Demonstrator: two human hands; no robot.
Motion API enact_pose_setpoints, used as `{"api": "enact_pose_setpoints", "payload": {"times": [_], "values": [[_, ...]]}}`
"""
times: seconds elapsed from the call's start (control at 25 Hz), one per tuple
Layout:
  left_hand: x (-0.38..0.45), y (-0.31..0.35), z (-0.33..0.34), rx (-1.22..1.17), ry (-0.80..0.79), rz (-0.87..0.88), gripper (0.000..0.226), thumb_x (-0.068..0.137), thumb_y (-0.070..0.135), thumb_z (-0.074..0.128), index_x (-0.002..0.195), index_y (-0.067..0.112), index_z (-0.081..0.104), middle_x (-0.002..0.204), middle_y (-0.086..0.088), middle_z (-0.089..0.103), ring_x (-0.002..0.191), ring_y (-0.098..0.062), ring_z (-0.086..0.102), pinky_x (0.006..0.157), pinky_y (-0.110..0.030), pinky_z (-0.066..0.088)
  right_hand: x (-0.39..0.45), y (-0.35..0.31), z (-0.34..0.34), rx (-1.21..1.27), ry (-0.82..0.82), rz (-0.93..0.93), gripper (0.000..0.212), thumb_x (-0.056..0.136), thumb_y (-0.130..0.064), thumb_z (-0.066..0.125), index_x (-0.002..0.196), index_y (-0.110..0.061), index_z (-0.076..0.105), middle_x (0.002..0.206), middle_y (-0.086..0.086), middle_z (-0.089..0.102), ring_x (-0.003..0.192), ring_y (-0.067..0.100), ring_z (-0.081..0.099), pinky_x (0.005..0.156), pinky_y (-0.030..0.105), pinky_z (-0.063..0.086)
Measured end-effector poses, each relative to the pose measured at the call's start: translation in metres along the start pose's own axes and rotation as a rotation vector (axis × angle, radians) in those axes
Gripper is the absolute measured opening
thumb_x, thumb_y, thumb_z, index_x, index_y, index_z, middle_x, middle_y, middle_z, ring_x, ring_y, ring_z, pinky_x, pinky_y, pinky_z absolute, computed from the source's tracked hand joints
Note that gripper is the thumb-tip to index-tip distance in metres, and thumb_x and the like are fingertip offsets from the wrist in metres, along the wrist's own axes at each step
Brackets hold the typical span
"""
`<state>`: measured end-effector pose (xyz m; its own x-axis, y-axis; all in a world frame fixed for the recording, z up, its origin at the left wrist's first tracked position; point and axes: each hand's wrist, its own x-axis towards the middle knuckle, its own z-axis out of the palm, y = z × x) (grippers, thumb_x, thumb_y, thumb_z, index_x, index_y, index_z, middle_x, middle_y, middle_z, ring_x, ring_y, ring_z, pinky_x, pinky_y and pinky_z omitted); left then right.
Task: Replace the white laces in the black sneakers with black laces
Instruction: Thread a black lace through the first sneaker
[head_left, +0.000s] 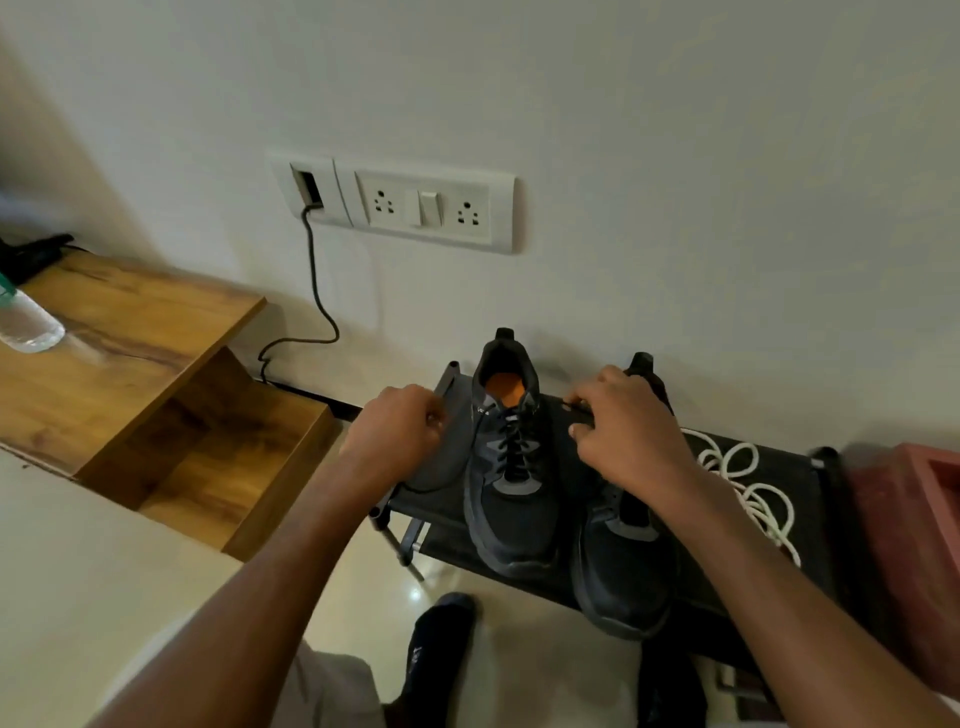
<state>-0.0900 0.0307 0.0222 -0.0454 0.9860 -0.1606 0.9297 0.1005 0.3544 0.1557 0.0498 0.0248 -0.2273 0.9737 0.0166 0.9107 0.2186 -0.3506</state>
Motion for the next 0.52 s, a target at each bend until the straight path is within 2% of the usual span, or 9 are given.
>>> {"api": "enact_pose_setpoints", "payload": {"times": [0.08, 0.12, 0.2, 0.24, 0.32, 0.4, 0.52], "values": [[0.001, 0.004, 0.021, 0.185, -0.069, 0.025, 0.013, 0.097, 0.026, 0.065, 0.105, 0.030, 0.074, 0.112, 0.003, 0.067, 0.096, -0.018, 0.063, 0.087, -0.038, 0.056, 0.001, -0.001, 0.011, -0.037, -0.043, -0.021, 0.026, 0.092, -0.026, 0.073, 0.118, -0.025, 0.069, 0.120, 0.001, 0.054, 0.115, 0.026, 0.051, 0.087, 0.042, 0.053], [-0.001, 0.009, 0.029, 0.233, -0.049, 0.057, 0.010, 0.096, 0.033, 0.068, 0.105, 0.033, 0.073, 0.115, 0.005, 0.063, 0.103, -0.018, 0.060, 0.094, -0.040, 0.053, 0.000, -0.004, 0.016, -0.016, -0.043, -0.034, 0.026, 0.093, -0.026, 0.074, 0.118, -0.026, 0.069, 0.119, 0.000, 0.054, 0.115, 0.024, 0.050, 0.086, 0.040, 0.052], [-0.003, 0.020, 0.046, 0.222, 0.027, 0.075, 0.016, 0.094, 0.045, 0.070, 0.105, 0.035, 0.070, 0.113, 0.006, 0.057, 0.108, -0.017, 0.054, 0.100, -0.041, 0.047, -0.002, -0.007, 0.024, 0.061, -0.069, -0.039, 0.015, 0.095, -0.025, 0.073, 0.110, -0.028, 0.071, 0.112, -0.005, 0.059, 0.104, 0.014, 0.055, 0.074, 0.029, 0.048], [-0.005, 0.026, 0.054, 0.169, 0.060, 0.058, 0.018, 0.092, 0.047, 0.071, 0.103, 0.033, 0.070, 0.108, 0.006, 0.058, 0.105, -0.017, 0.055, 0.098, -0.041, 0.048, -0.003, -0.009, 0.028, 0.096, -0.114, -0.029, 0.010, 0.095, -0.025, 0.073, 0.105, -0.028, 0.073, 0.106, -0.007, 0.065, 0.096, 0.010, 0.060, 0.071, 0.026, 0.049], [-0.008, 0.033, 0.067, -0.010, 0.095, -0.002, 0.018, 0.091, 0.045, 0.074, 0.096, 0.029, 0.069, 0.096, 0.007, 0.064, 0.092, -0.014, 0.062, 0.087, -0.042, 0.056, -0.003, -0.012, 0.035, 0.127, -0.183, 0.004, 0.005, 0.095, -0.024, 0.075, 0.098, -0.027, 0.076, 0.094, -0.007, 0.071, 0.083, 0.010, 0.066, 0.075, 0.030, 0.059], [-0.008, 0.035, 0.074, -0.158, 0.095, -0.045, 0.014, 0.090, 0.038, 0.077, 0.092, 0.027, 0.069, 0.088, 0.008, 0.067, 0.082, -0.012, 0.064, 0.077, -0.041, 0.060, -0.001, -0.013, 0.036, 0.119, -0.188, 0.023, 0.002, 0.093, -0.025, 0.077, 0.095, -0.025, 0.078, 0.088, -0.006, 0.072, 0.079, 0.010, 0.068, 0.075, 0.031, 0.061], [-0.009, 0.033, 0.077, -0.220, 0.054, -0.042, 0.018, 0.086, 0.037, 0.082, 0.093, 0.024, 0.070, 0.089, 0.007, 0.067, 0.082, -0.010, 0.065, 0.076, -0.038, 0.061, 0.003, -0.012, 0.033, 0.119, -0.222, 0.051, 0.001, 0.092, -0.024, 0.079, 0.091, -0.025, 0.079, 0.086, -0.008, 0.072, 0.077, 0.007, 0.067, 0.069, 0.024, 0.058]]}}
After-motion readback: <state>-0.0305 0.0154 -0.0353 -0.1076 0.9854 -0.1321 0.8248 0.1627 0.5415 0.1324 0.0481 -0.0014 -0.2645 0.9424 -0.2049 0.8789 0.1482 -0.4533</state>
